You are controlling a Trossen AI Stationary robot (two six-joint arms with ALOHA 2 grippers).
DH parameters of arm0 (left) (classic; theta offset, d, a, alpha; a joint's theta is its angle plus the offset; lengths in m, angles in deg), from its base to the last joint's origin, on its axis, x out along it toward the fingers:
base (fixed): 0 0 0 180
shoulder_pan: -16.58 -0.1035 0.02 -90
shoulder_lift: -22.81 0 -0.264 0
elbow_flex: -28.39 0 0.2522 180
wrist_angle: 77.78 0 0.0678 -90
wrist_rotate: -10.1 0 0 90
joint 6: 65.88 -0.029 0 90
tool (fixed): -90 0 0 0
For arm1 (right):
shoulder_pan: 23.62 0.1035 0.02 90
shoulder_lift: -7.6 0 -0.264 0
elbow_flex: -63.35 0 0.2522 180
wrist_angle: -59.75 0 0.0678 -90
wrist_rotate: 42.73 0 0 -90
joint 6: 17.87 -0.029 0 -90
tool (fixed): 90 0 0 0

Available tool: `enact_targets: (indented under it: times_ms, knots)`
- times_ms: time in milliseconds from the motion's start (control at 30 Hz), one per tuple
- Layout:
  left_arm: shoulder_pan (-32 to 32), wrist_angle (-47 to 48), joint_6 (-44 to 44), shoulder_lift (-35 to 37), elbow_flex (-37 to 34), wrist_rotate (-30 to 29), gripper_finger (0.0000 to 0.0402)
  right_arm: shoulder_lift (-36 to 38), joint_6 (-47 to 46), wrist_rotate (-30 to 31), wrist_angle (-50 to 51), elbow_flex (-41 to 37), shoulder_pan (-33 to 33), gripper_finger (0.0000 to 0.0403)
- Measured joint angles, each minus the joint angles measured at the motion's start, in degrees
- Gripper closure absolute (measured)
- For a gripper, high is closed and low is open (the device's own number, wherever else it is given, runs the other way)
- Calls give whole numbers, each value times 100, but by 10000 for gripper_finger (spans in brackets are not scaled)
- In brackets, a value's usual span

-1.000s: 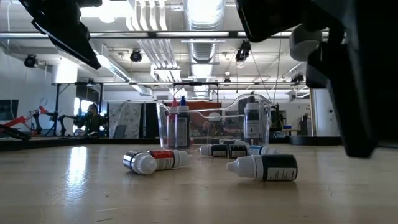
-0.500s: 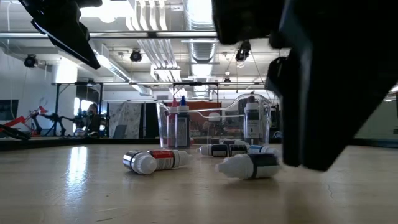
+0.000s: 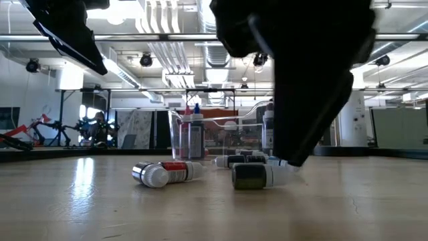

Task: Pick & Place food coloring
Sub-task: Put the bottom small black food coloring bottle into the transparent bin

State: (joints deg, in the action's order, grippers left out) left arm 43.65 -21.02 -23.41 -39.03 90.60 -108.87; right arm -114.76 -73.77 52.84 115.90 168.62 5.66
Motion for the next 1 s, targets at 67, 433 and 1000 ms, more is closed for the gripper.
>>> enact_targets:
  times_ms: [67, 433, 1000]
  knots:
    - [0, -4, 4, 0, 0, 0, 236, 0, -186, 47, -4, 0, -61, 141]
    - [0, -13, 3, 0, -2, 0, 236, -251, 1899, 192, -124, 31, -322, 157]
    - [0, -13, 131, 0, -2, 0, 236, -225, 1910, 167, -141, 79, -549, 184]
